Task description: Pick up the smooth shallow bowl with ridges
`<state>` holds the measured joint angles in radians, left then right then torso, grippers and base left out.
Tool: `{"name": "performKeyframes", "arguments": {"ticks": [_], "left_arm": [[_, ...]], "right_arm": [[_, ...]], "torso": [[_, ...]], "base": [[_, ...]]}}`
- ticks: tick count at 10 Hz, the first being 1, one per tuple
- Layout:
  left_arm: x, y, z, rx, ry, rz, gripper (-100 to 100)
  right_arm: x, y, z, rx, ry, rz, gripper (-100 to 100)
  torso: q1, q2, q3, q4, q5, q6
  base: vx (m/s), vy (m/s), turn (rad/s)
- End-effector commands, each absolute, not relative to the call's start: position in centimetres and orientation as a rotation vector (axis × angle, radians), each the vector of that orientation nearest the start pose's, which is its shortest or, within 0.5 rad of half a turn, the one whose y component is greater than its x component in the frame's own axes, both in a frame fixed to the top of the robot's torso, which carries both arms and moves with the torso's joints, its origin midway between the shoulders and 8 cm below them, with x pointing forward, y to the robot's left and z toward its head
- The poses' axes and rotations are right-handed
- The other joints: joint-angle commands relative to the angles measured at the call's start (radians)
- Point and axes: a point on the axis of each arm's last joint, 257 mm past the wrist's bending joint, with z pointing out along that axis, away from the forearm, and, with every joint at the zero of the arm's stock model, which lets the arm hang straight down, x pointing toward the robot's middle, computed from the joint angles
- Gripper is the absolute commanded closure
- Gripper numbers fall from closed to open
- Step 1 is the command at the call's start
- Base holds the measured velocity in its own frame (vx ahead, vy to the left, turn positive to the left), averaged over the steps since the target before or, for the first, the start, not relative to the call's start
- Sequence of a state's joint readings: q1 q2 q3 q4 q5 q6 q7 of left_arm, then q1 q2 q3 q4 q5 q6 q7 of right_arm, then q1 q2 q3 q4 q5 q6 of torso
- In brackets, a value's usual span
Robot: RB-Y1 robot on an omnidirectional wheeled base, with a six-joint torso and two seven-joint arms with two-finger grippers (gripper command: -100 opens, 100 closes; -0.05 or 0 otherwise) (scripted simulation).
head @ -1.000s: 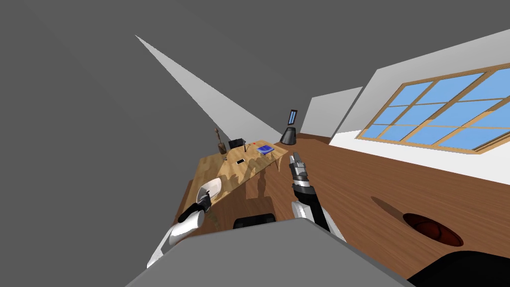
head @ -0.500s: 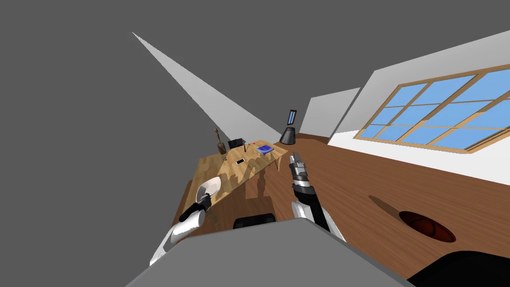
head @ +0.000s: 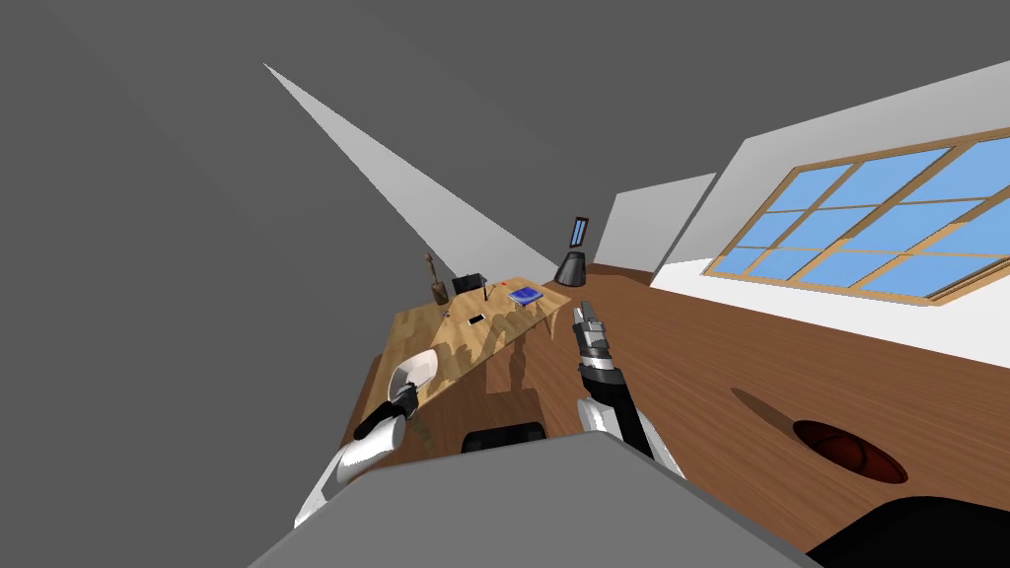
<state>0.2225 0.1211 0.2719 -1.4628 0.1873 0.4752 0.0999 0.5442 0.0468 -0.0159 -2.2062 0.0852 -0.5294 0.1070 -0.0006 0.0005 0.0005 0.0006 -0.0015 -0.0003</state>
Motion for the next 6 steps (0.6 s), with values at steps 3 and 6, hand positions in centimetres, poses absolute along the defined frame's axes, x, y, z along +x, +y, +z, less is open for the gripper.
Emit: {"name": "performKeyframes", "arguments": {"ticks": [3, 6], "left_arm": [[35.98, 41.76, -45.66, -2.05, 1.279, -0.642, 100], [35.87, 41.71, -45.7, -2.052, 1.28, -0.641, 0]], "right_arm": [[34.84, -28.6, -1.79, 0.658, 0.713, 1.102, 0], [34.84, -28.6, -1.79, 0.658, 0.713, 1.102, 0]], "torso": [[-0.001, 0.001, 0.001, 0.001, 0.0, 0.0], [-0.001, 0.001, 0.001, 0.001, -0.001, 0.0]], "base": [[0.001, -0.024, 0.052], [-0.001, -0.009, 0.011]]}}
